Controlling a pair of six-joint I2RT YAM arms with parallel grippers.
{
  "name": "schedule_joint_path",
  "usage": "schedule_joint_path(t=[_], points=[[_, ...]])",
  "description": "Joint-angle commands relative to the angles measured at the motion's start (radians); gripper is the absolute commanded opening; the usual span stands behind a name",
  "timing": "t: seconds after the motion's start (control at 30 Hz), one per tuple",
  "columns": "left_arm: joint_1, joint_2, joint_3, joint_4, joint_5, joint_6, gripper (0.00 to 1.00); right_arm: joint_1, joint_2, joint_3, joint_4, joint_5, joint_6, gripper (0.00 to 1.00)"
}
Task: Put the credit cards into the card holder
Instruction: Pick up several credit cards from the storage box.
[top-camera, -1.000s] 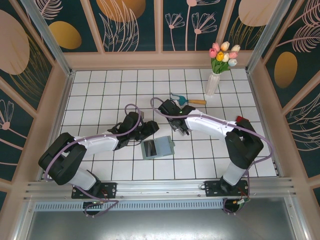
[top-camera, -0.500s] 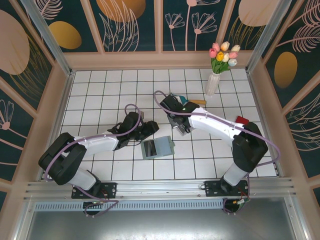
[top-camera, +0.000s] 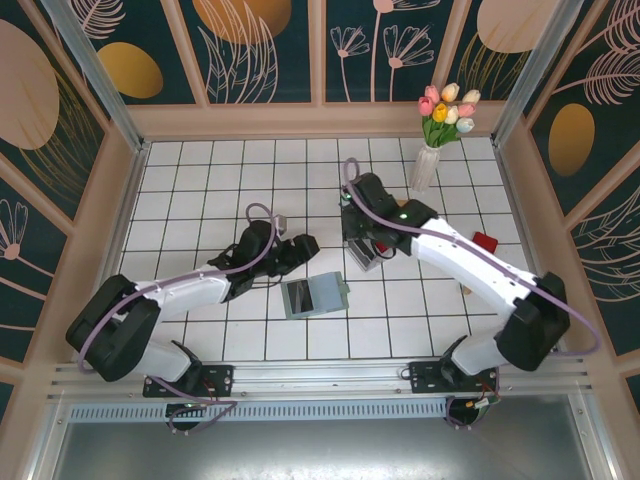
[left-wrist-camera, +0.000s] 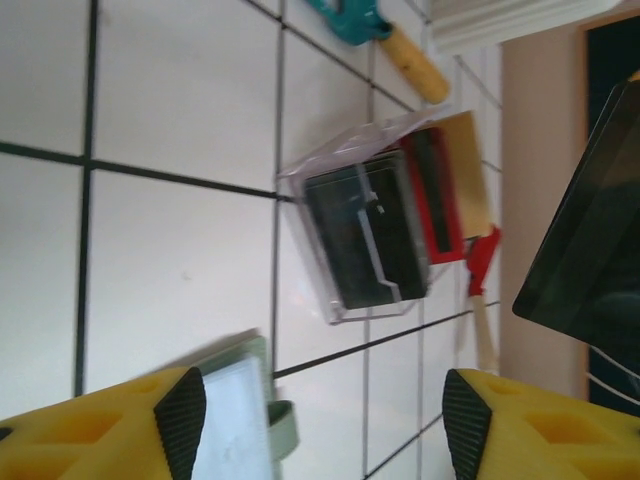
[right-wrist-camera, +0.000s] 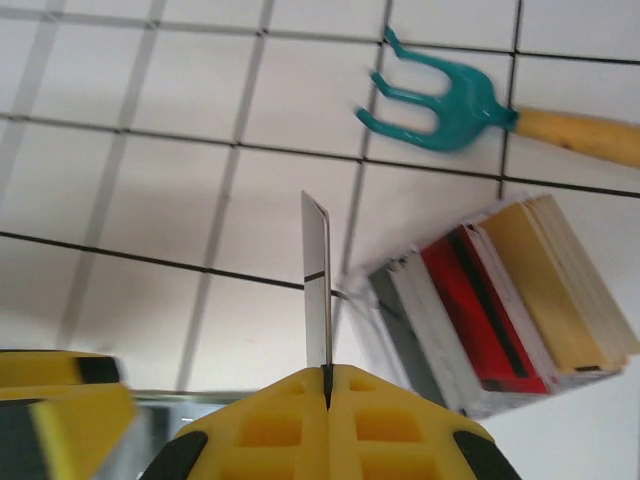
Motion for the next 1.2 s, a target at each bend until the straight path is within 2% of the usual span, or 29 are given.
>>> schedule_joint_path(t=[0.0, 0.1, 0.23, 0.3, 0.43, 0.53, 0.63, 0.87, 1.0, 1.17], points=[[0.033, -0.039, -0.038, 0.139, 0.083, -0.041, 0.69, -0.039, -0.073, -0.057, 0.130, -0.177, 0.099, 0.00], [0.063, -0.051, -0.057, 0.257, 0.158, -0.090, 0.71, -0.102, -0.130, -0.128, 0.239, -0.352, 0.183, 0.00], [0.093, -0.047, -0.042, 0.298, 0.202, -0.126, 0.75, -0.176, -0.170, -0.210, 0.347, -0.483, 0.315, 0.00], [0.108, -0.031, -0.025, 0.294, 0.214, -0.138, 0.75, -0.194, -0.129, -0.182, 0.297, -0.506, 0.327, 0.00], [0.120, 0.001, -0.005, 0.256, 0.197, -0.154, 0.75, -0.186, -0.012, -0.084, 0.120, -0.454, 0.311, 0.00], [0.120, 0.013, -0.005, 0.226, 0.181, -0.157, 0.75, -0.135, 0.067, 0.024, -0.040, -0.271, 0.307, 0.00], [0.119, 0.010, -0.019, 0.217, 0.164, -0.165, 0.75, -0.133, 0.126, 0.061, -0.078, -0.294, 0.326, 0.00], [0.119, 0.007, -0.032, 0.183, 0.153, -0.158, 0.75, -0.086, 0.255, 0.205, -0.236, -0.187, 0.388, 0.00], [0.120, 0.009, -0.038, 0.162, 0.137, -0.150, 0.75, -0.037, 0.314, 0.280, -0.309, -0.072, 0.417, 0.00], [0.120, 0.013, -0.039, 0.149, 0.130, -0.144, 0.75, 0.010, 0.376, 0.356, -0.366, 0.008, 0.424, 0.00]])
